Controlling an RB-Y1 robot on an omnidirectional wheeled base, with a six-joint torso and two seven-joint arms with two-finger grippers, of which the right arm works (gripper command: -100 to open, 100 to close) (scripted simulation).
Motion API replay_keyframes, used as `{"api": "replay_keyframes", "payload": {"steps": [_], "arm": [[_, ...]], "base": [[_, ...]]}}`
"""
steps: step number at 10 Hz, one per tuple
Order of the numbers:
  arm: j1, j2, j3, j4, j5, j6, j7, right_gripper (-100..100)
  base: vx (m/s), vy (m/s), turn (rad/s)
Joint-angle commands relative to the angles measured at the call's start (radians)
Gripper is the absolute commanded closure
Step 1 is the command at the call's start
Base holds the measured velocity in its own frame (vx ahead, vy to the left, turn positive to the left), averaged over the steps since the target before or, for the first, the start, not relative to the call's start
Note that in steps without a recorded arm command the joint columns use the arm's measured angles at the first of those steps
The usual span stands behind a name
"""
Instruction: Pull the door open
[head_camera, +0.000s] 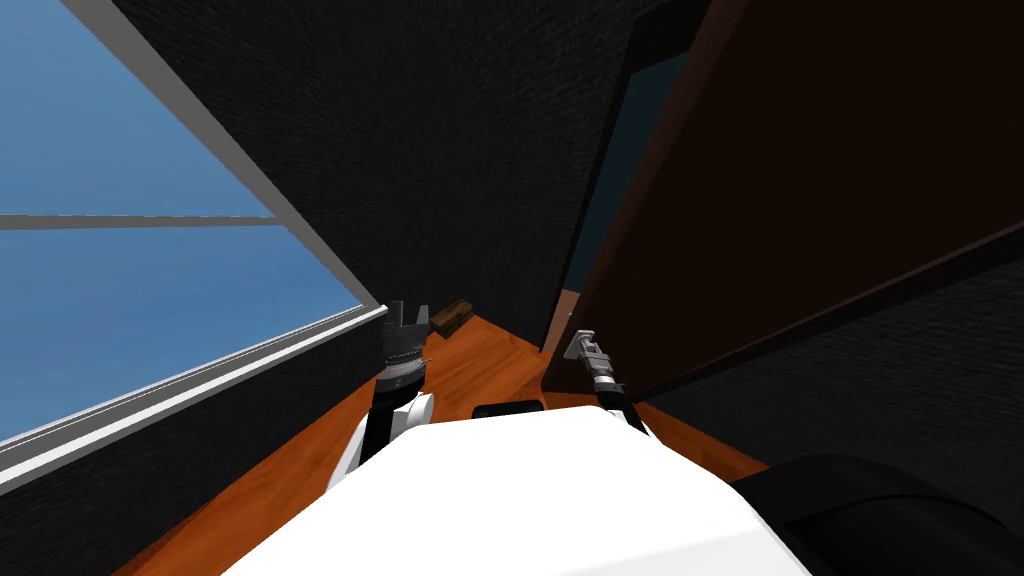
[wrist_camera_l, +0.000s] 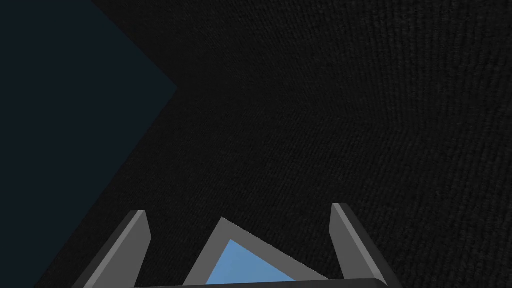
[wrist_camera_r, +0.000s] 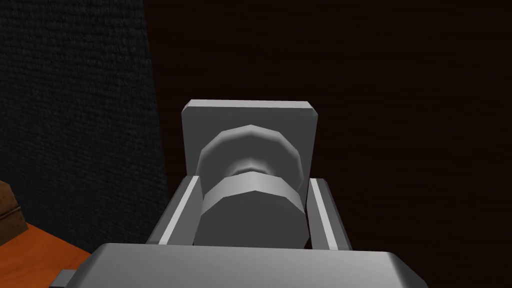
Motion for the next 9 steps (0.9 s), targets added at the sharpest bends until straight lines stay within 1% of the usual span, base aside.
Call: {"api": "replay_keyframes", "payload": {"steps": [1,3,5,9], "arm": [[0.016,-0.027,0.013,-0.004,0.001,0.004,-0.029,100],[0.030,-0.067,0.027,-0.012,0.002,0.006,-0.066,100],[0.043,-0.106,0.039,-0.020,0.002,0.008,-0.102,100],[0.066,-0.173,0.062,-0.033,0.003,0.011,-0.163,100]], "base": [[-0.206,-0.074,0.207],[-0.215,-0.031,0.187],[-0.193,-0.061,0.202],[-0.206,-0.062,0.165]]}}
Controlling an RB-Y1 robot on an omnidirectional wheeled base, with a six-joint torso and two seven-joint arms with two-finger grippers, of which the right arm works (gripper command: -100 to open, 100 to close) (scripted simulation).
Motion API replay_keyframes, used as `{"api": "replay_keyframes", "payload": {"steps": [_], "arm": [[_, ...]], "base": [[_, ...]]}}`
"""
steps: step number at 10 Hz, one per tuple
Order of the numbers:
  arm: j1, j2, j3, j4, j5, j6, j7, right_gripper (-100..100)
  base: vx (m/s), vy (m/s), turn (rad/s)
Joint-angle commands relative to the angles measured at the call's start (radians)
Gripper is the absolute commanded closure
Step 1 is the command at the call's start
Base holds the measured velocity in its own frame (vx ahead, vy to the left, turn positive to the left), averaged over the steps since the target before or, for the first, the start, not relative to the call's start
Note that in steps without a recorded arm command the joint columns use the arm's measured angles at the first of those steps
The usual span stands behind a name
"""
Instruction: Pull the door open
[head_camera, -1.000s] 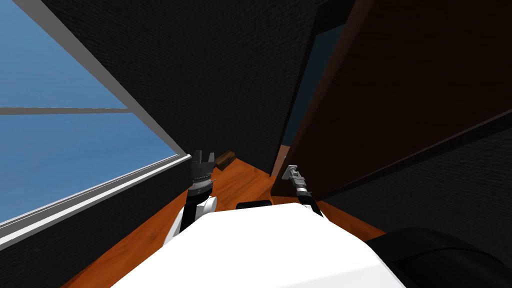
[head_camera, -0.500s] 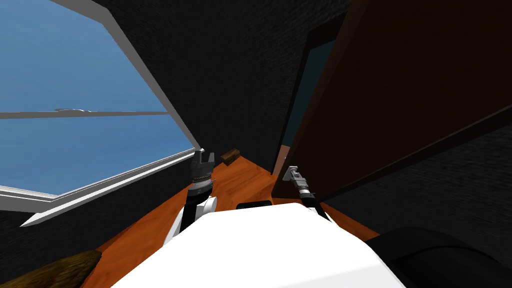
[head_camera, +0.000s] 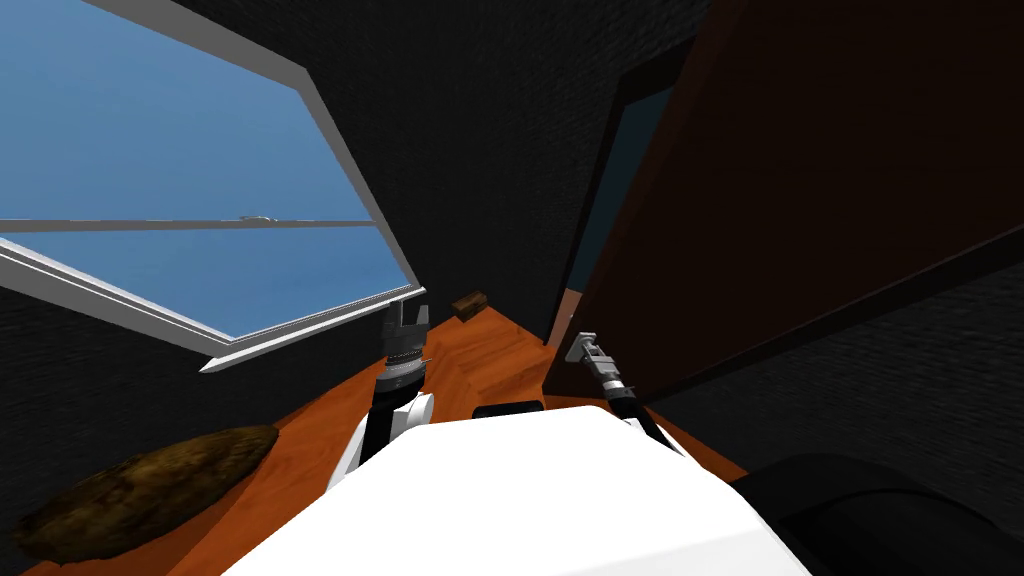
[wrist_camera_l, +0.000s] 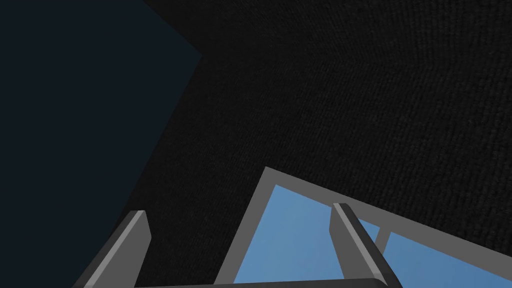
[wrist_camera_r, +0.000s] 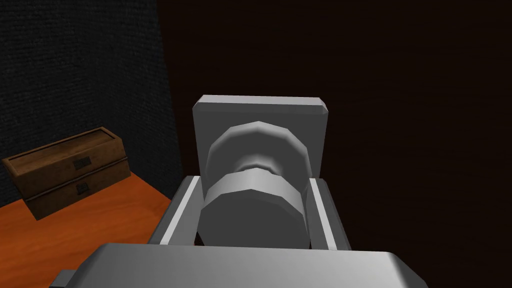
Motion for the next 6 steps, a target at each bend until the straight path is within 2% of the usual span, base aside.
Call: {"api": "replay_keyframes", "payload": {"steps": [1,3,6], "arm": [[0.000,0.000,0.000,0.000,0.000,0.000,0.000,100],[0.010,-0.024,0.013,0.006,0.006,-0.018,-0.025,100],[0.024,-0.059,0.029,0.013,0.015,-0.048,-0.058,100]], "base": [[-0.095,-0.015,0.038],[-0.162,-0.050,0.141],[-0.239,-0.046,0.137]]}}
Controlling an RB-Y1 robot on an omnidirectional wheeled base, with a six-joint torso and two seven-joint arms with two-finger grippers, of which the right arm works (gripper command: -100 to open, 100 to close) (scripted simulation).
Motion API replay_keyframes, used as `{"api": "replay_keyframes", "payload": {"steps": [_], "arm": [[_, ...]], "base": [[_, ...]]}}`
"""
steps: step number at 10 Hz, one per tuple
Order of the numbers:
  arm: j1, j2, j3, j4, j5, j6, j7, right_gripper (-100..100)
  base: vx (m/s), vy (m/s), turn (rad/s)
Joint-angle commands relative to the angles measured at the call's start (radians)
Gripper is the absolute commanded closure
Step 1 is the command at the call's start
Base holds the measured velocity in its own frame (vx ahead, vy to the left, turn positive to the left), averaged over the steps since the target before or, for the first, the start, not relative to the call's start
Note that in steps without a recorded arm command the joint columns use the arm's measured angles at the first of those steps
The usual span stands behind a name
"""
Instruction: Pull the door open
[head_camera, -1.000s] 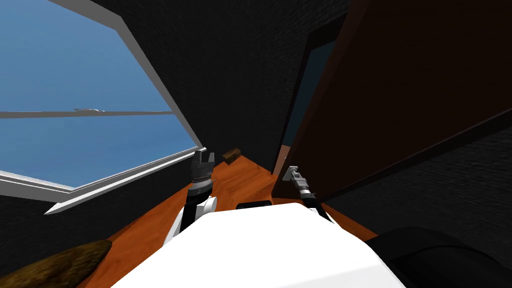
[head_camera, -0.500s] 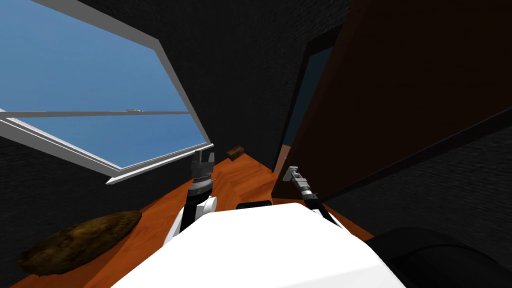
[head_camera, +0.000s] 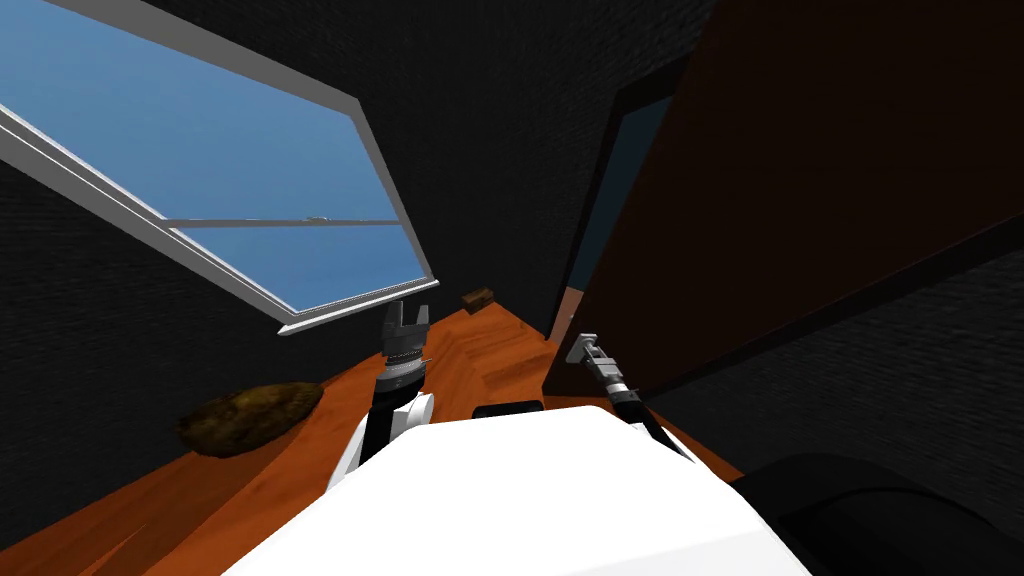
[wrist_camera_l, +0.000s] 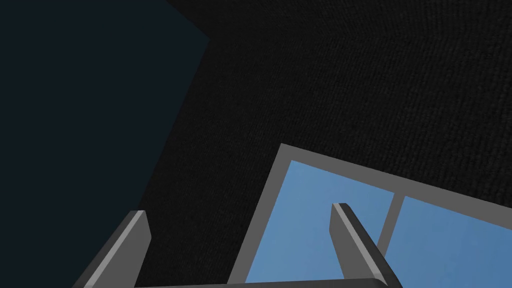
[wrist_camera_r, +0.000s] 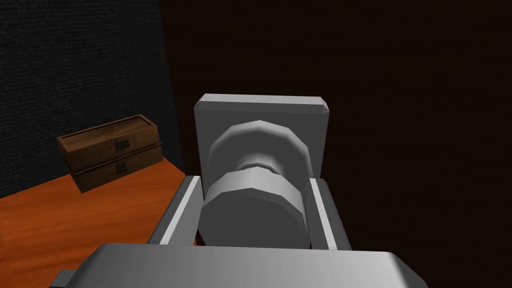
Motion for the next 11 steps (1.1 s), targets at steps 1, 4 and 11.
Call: {"api": "replay_keyframes", "payload": {"steps": [1,4,11], "arm": [[0.009,-0.018,0.013,0.007,0.005,-0.016,-0.021,100],[0.020,-0.046,0.026,0.013,0.012,-0.040,-0.047,100],[0.032,-0.089,0.045,0.034,0.024,-0.090,-0.086,100]], "base": [[-0.212,-0.056,0.141],[-0.213,-0.054,0.118],[-0.163,-0.049,0.105]]}}
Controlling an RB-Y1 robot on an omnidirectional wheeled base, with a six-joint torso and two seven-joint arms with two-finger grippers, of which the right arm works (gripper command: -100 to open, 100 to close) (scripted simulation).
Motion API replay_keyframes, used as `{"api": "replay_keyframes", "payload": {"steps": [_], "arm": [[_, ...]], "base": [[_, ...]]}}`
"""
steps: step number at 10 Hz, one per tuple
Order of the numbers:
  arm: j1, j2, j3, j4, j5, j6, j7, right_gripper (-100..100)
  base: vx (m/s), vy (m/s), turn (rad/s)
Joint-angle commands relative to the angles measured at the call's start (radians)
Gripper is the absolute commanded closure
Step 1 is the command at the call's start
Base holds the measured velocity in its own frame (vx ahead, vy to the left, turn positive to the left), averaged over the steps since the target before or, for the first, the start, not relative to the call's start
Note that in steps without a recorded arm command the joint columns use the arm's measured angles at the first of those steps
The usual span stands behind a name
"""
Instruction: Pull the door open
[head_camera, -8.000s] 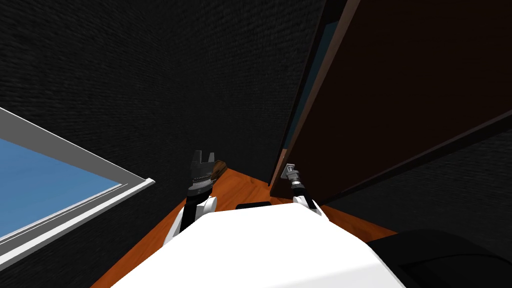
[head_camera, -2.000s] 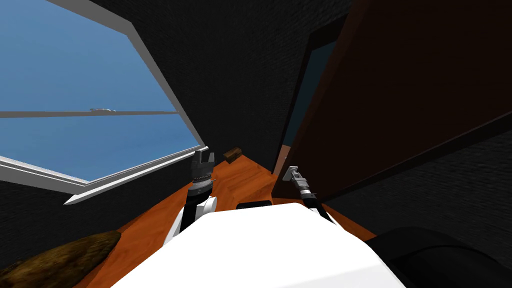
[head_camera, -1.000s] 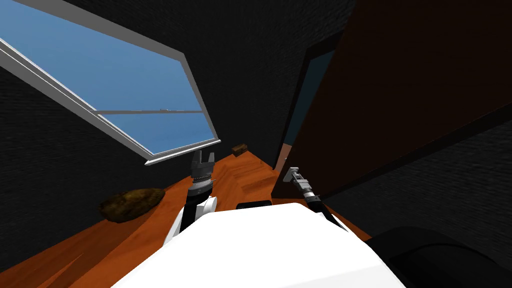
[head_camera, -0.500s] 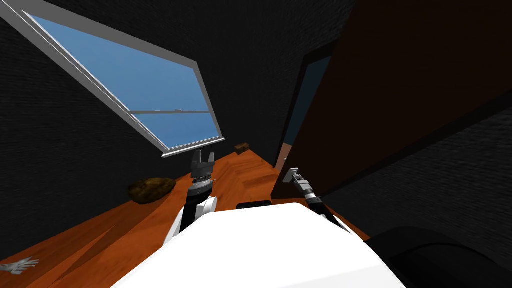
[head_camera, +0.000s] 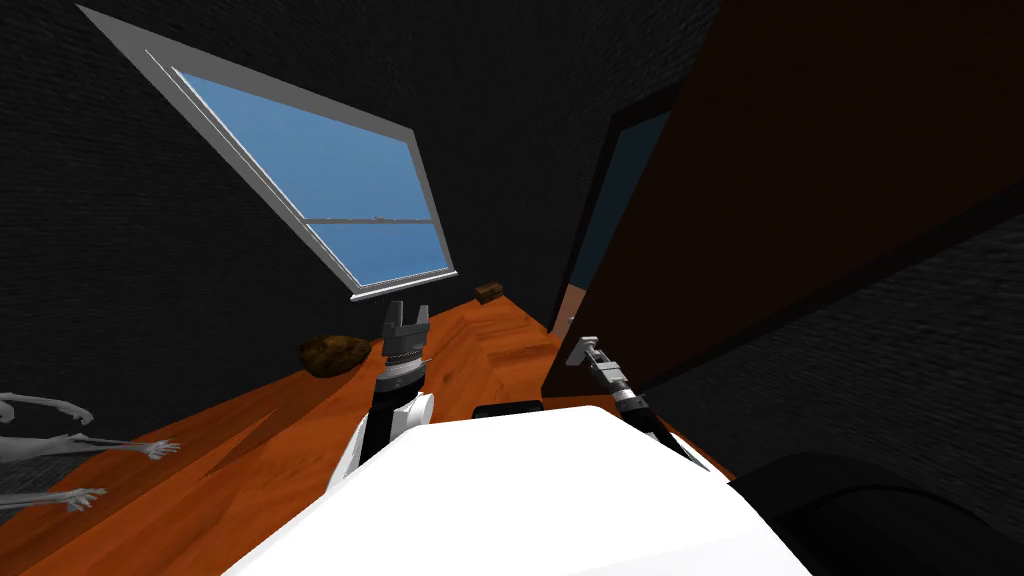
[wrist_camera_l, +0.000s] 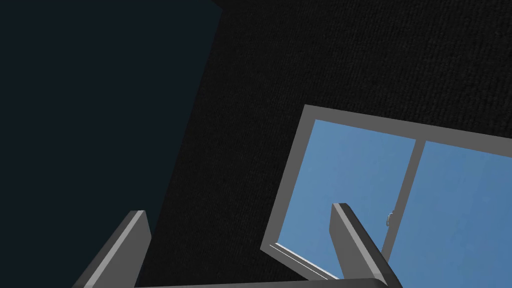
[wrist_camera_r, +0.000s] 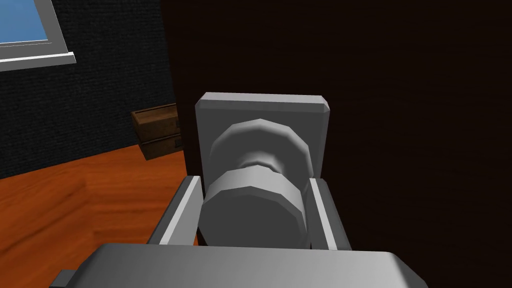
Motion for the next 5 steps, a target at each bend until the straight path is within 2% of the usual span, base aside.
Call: {"api": "replay_keyframes", "payload": {"steps": [1,5], "arm": [[0.009,-0.014,0.006,0.006,0.004,-0.016,-0.013,100],[0.018,-0.043,0.020,0.021,0.012,-0.050,-0.040,100]], "base": [[-0.189,-0.058,0.122],[-0.182,-0.046,0.111]]}}
